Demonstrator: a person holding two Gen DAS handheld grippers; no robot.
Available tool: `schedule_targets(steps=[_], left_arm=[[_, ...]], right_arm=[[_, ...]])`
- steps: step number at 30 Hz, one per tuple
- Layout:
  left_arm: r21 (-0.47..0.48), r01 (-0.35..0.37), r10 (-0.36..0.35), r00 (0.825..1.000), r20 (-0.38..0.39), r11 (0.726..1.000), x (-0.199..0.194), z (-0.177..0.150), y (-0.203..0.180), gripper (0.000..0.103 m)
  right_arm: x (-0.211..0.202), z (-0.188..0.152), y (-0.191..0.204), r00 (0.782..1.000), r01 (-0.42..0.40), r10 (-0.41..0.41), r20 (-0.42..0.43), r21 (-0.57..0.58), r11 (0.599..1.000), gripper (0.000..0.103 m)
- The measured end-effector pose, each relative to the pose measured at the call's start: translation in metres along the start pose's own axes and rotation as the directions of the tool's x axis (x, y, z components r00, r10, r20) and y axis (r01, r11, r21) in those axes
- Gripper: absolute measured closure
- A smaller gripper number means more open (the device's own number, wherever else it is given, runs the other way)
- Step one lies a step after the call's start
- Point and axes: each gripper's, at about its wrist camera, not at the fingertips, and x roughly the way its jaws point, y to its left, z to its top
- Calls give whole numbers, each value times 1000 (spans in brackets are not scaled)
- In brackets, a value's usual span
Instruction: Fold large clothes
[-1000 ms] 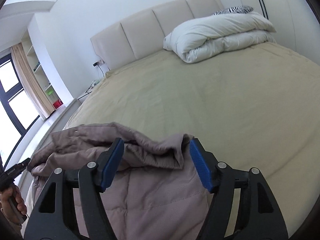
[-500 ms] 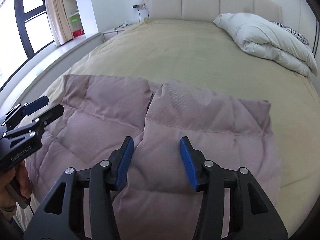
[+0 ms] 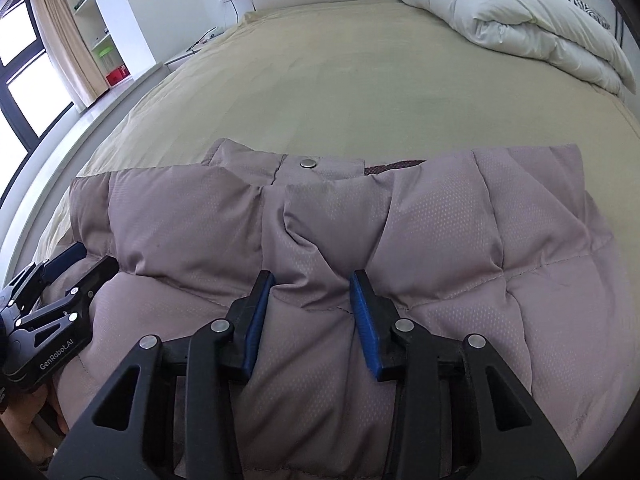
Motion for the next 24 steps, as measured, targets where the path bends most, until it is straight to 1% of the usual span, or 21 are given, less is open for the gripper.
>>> schedule_targets(steps=[2,4,7,9,14,18,24], left_arm=[[-6,9,-9,1000,-6,1000,4,-1,1,34],[-10,20,-21,1000,-20,1000,9,0,2,33],[-9,20,-20,999,-34,1000,16,1,0,32],[-9,18,-18,999,-34,1000,18,0,0,32],[-15,11,-11,1000,-28,1000,20,-2,-1,32],[-6,-2,2,1000,-30,1000,22,-3,-5,32],[-10,-6,6,1000,-29,1000,23,-3,-5,32]], right_arm=[[7,-1,0,1000,-3,3,9,-7,1000,66],[10,-6,-1,999,-4,5,37,-7,1000,66],[15,-12,1,998,14,-13,68,-15,1000,66],[18,-14,3,997,24,-23,72,-22,999,66],[29,-11,8,997,22,-21,76,-23,999,66],[26,-23,3,996,29,-27,84,-21,999,66],[26,-26,3,995,30,-28,93,-19,999,66]])
